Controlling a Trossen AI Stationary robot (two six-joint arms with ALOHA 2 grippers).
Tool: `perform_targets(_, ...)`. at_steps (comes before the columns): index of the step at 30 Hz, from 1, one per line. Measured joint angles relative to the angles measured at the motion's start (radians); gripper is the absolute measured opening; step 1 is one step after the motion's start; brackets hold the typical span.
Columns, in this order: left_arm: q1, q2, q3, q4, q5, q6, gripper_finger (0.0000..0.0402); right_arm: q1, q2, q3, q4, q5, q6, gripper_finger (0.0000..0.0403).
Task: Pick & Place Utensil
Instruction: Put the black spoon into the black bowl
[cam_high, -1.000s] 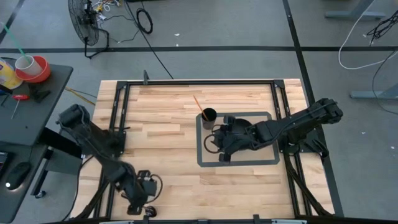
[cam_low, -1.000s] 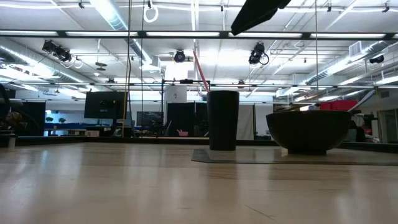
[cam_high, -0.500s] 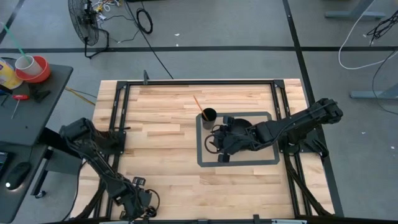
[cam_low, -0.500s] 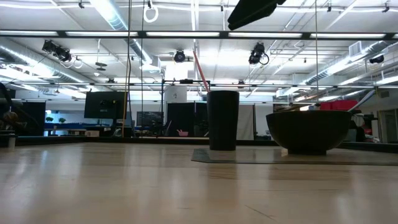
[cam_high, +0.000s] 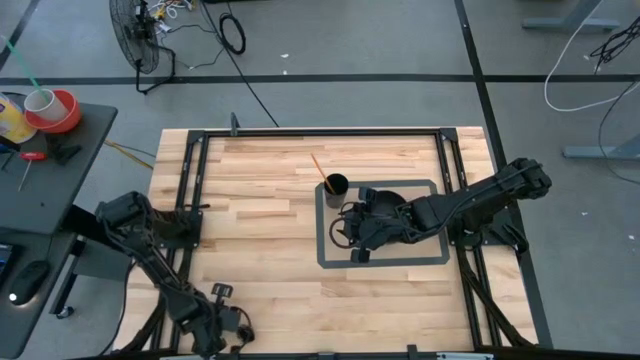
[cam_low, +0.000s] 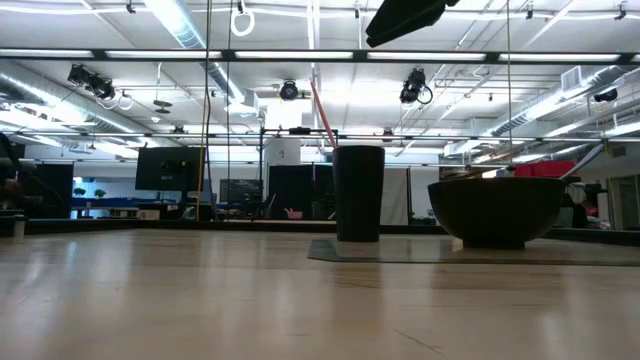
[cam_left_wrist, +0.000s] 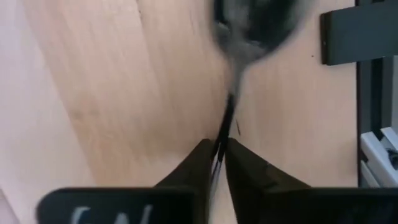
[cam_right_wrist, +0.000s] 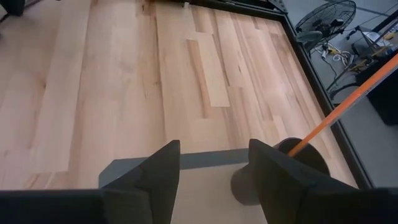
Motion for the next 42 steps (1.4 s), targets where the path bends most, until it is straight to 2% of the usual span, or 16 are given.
perform_targets(5, 0.008, -0.014, -0.002, -0.009, -0.061, -0.012, 0.0024, 0.000, 0.000, 0.000, 0.000, 0.000, -0.004, 0.0192)
perform_targets(10, 0.029, -0.015, -0.003, -0.017, -0.231, 0.028, 0.0029, 0.000, 0.000, 0.000, 0.002, 0.000, 0.000, 0.0192)
perform_targets(15, 0.064, -0.018, -0.003, -0.022, -0.351, 0.135, 0.0029, 0.008, 0.000, 0.000, 0.004, -0.002, 0.017, 0.0192)
perform_targets(21, 0.161, -0.019, -0.003, -0.023, -0.469, 0.275, 0.0026, 0.051, 0.000, 0.000, 0.004, -0.027, -0.004, 0.0192)
perform_targets(24, 0.249, -0.019, -0.003, 0.015, -0.521, 0.356, 0.0030, 0.068, 0.011, 0.000, 0.005, -0.038, 0.011, 0.0192)
perform_targets(29, 0.434, -0.019, -0.003, 0.244, -0.514, 0.499, 0.0028, 0.093, 0.041, -0.001, 0.001, -0.074, 0.057, 0.0192)
perform_targets(34, 0.607, -0.006, -0.003, 0.498, -0.374, 0.579, 0.0023, 0.130, 0.064, -0.001, -0.075, -0.081, 0.169, 0.0192)
perform_targets(38, 0.683, 0.025, -0.002, 0.602, -0.313, 0.588, 0.0027, 0.163, 0.076, -0.001, -0.183, -0.082, 0.304, 0.0192)
perform_targets(42, 0.722, 0.075, -0.002, 0.658, -0.250, 0.605, 0.0030, 0.191, 0.083, -0.001, -0.217, -0.081, 0.358, 0.0192)
